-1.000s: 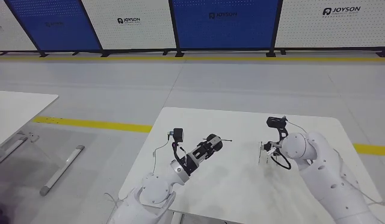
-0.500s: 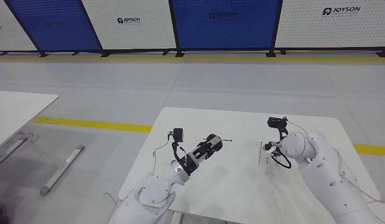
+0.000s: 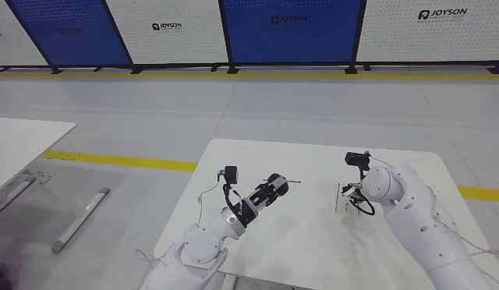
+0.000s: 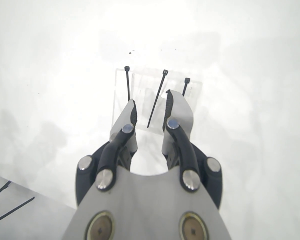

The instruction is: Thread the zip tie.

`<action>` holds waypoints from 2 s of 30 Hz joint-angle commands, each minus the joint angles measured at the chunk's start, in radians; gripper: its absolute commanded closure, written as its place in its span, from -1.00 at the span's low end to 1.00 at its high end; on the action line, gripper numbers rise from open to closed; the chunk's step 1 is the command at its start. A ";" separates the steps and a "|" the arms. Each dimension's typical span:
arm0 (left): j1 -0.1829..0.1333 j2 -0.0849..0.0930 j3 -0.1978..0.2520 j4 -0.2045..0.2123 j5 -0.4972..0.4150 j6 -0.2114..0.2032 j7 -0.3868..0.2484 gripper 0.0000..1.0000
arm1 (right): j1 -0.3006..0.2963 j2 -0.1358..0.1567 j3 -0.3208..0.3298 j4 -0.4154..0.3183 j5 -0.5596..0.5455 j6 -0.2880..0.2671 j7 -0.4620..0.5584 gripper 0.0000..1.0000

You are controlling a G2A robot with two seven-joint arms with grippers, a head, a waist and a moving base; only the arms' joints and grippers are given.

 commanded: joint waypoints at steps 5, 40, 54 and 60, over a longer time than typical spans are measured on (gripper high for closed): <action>0.000 0.000 0.000 0.000 0.000 0.000 0.000 1.00 | 0.036 -0.021 -0.027 0.062 0.006 -0.014 -0.002 0.50; 0.000 0.000 0.000 0.000 0.000 0.000 0.000 1.00 | 0.186 -0.158 -0.138 0.434 0.052 -0.098 -0.060 1.00; 0.000 0.000 0.000 0.000 0.000 0.000 0.000 1.00 | 0.159 -0.145 -0.110 0.394 0.032 -0.118 -0.096 1.00; 0.000 0.000 0.000 0.000 0.000 0.000 0.000 1.00 | 0.114 -0.115 -0.072 0.304 0.012 -0.107 -0.102 1.00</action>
